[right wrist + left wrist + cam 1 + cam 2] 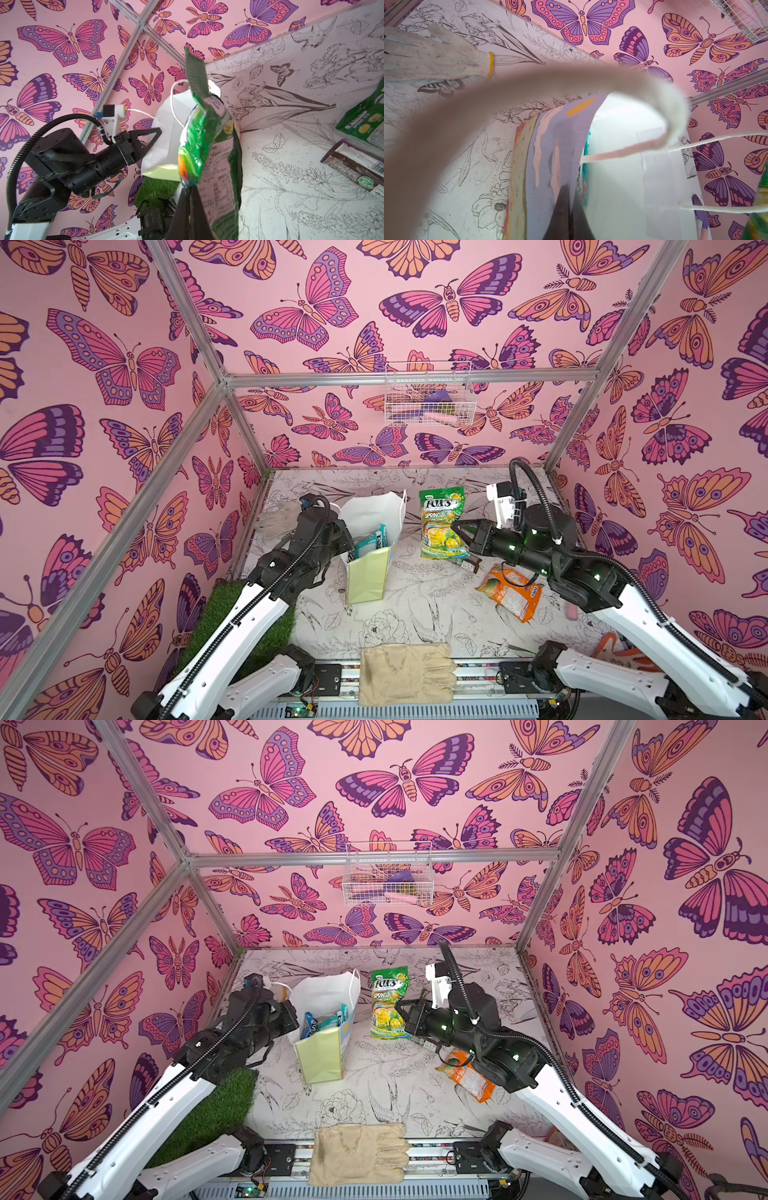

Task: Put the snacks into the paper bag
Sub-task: 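Carry the green packet with the right gripper over the white bag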

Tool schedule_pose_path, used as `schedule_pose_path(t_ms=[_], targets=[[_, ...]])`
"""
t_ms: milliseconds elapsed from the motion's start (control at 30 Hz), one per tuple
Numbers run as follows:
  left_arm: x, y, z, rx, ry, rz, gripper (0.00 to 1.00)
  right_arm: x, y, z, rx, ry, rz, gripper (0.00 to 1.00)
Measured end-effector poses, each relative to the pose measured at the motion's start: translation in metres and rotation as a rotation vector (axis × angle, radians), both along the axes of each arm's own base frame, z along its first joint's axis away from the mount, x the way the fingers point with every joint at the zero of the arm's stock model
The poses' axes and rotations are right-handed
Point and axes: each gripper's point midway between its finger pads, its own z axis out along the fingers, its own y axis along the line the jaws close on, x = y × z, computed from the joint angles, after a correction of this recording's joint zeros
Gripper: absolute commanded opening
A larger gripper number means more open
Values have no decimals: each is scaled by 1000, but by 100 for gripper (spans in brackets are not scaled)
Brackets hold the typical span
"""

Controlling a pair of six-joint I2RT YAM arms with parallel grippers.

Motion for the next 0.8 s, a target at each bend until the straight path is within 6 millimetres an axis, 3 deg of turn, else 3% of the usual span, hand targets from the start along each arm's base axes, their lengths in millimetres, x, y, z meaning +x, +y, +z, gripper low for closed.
schedule_pose_path(t_ms=[367, 800], targets=[[1, -1, 0, -1, 3, -3, 0, -5, 3, 73, -9, -180, 18, 0], [1, -1, 0, -1, 3, -4, 0, 1, 48, 83, -60, -218, 94, 0]])
